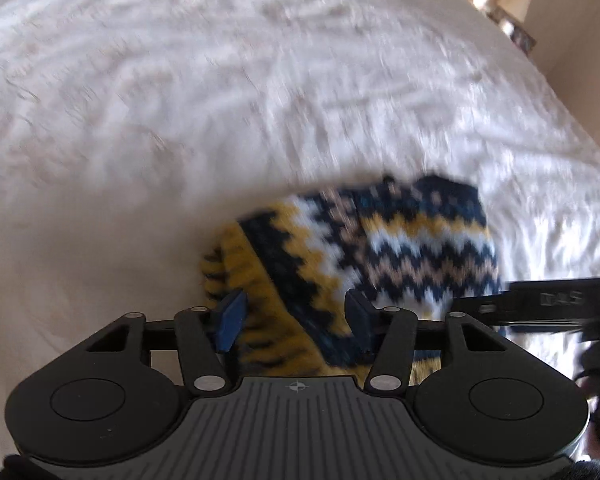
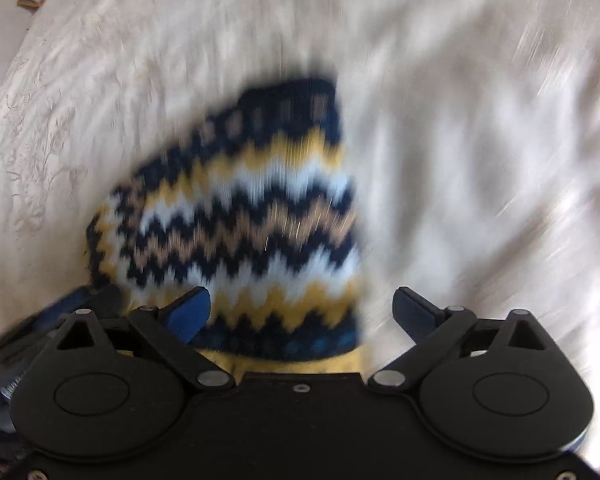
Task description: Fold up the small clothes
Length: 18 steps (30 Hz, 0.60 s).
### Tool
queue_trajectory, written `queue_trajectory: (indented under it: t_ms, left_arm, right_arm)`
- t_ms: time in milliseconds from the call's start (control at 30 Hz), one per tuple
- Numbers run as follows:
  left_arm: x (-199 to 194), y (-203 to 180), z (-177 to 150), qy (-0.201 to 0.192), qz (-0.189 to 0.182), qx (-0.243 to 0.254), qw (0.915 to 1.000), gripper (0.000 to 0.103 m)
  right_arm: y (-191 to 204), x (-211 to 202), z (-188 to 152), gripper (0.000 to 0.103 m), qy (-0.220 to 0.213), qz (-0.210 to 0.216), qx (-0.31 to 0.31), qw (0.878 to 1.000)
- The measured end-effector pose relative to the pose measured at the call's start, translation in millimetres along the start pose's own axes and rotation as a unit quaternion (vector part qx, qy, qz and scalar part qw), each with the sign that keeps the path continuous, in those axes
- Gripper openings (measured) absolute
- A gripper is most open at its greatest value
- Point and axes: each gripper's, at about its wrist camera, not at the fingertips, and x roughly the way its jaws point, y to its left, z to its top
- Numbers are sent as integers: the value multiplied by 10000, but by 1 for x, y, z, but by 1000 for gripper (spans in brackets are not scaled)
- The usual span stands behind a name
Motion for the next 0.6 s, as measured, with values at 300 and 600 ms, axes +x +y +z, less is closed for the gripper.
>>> queue_trajectory:
  t_ms: [300,600]
  left_arm:
    - [42,19,15,501,265,-197,9982,54]
    - [-12,-2,2,-134,761,208,9968,53]
  right_arm:
    - [-8,25,50,102,-81,-1119,-284,9933]
    - [10,-35,-1,102,-980,-1268,-803,9838]
